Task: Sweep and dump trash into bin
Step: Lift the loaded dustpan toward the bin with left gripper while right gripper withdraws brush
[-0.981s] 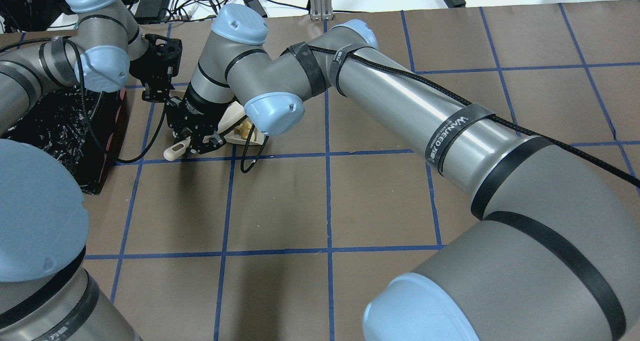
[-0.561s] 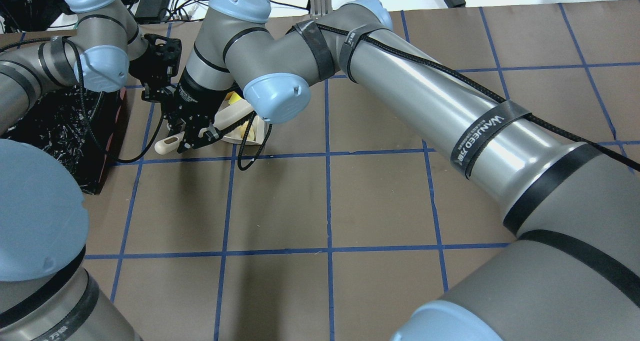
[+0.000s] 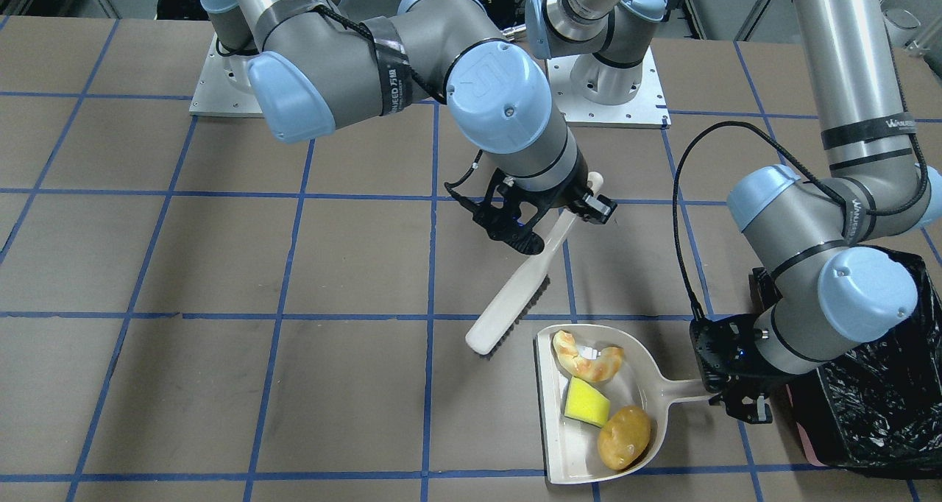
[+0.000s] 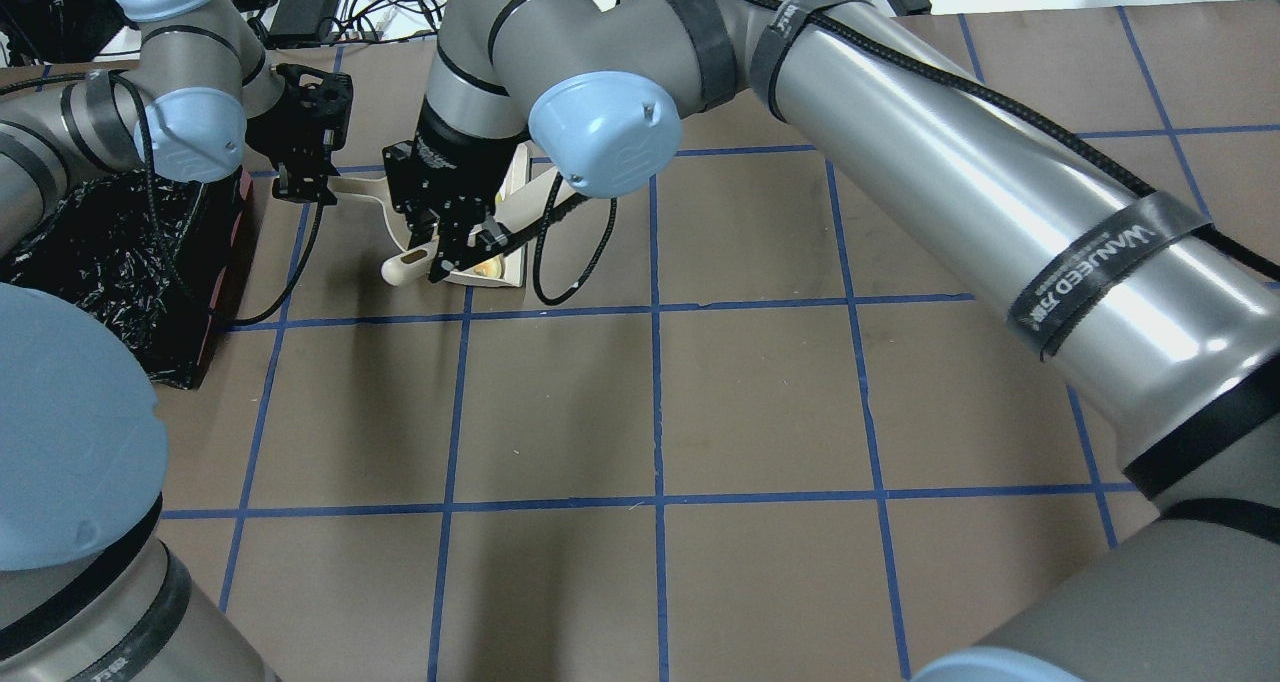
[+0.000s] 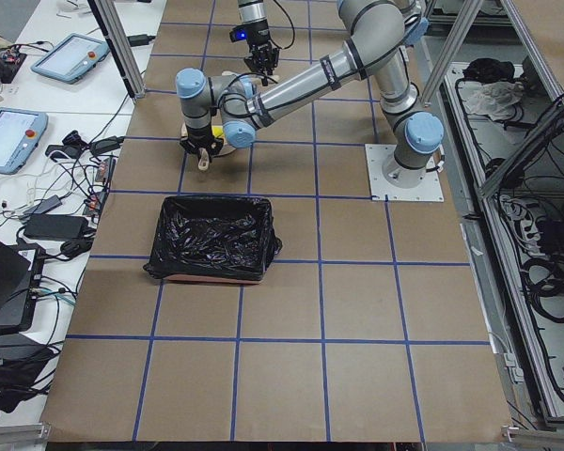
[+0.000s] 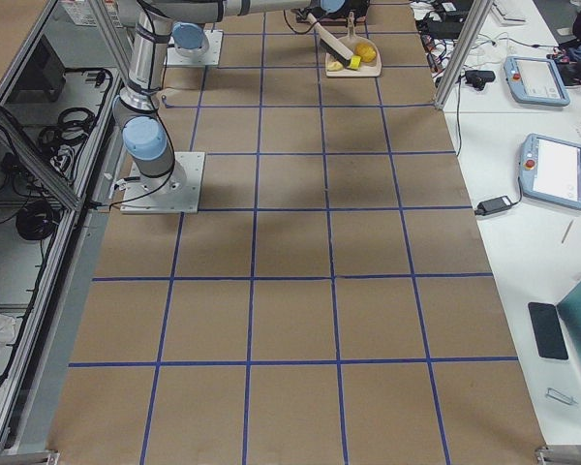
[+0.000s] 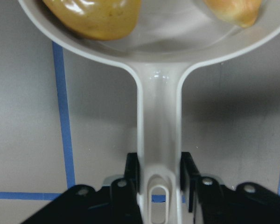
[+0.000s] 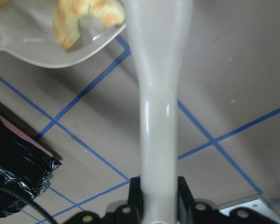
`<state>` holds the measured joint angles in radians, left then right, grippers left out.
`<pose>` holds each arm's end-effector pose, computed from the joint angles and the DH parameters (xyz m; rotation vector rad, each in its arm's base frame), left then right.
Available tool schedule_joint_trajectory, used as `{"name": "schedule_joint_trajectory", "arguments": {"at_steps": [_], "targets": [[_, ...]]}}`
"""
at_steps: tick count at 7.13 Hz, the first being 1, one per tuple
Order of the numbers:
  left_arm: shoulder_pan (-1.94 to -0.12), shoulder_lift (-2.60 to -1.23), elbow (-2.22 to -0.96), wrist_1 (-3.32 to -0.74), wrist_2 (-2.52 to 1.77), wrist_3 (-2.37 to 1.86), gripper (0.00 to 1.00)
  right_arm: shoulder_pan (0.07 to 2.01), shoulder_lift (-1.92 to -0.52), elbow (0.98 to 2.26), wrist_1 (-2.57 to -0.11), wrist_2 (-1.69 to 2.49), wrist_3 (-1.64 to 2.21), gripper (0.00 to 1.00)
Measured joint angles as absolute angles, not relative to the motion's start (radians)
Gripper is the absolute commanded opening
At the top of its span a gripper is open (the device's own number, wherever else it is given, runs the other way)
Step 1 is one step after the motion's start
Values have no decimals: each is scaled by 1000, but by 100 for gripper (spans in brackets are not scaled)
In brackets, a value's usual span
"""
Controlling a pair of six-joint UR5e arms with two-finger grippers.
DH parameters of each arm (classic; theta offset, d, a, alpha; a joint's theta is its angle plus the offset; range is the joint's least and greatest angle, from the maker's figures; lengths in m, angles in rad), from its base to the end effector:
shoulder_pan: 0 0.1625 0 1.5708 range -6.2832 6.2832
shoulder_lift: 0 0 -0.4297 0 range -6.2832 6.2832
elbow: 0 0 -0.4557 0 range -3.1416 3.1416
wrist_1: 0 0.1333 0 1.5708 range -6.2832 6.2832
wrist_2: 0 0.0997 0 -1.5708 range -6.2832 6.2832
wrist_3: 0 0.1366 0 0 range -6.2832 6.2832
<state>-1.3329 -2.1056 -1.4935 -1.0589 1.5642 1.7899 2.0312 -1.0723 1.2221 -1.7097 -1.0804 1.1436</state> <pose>0.0427 -0.7457 0.1999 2.1704 2.2112 -0.0532 0.5123 -0.5881 0.3503 0.9294 2.6030 0.5076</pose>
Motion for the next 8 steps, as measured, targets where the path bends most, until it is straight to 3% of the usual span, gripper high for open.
{"name": "schedule_joint_trajectory", "arguments": {"at_steps": [4,8], "targets": [[-1211,-2047,-1465,-1144,1530,1845,1,1829,-1148,1329,-1556,-1361,610,0],[-1100,-1962,-1318,-1387,1577,1870,1,1545,-1209,1459,-1550,-1562,129,0]]}}
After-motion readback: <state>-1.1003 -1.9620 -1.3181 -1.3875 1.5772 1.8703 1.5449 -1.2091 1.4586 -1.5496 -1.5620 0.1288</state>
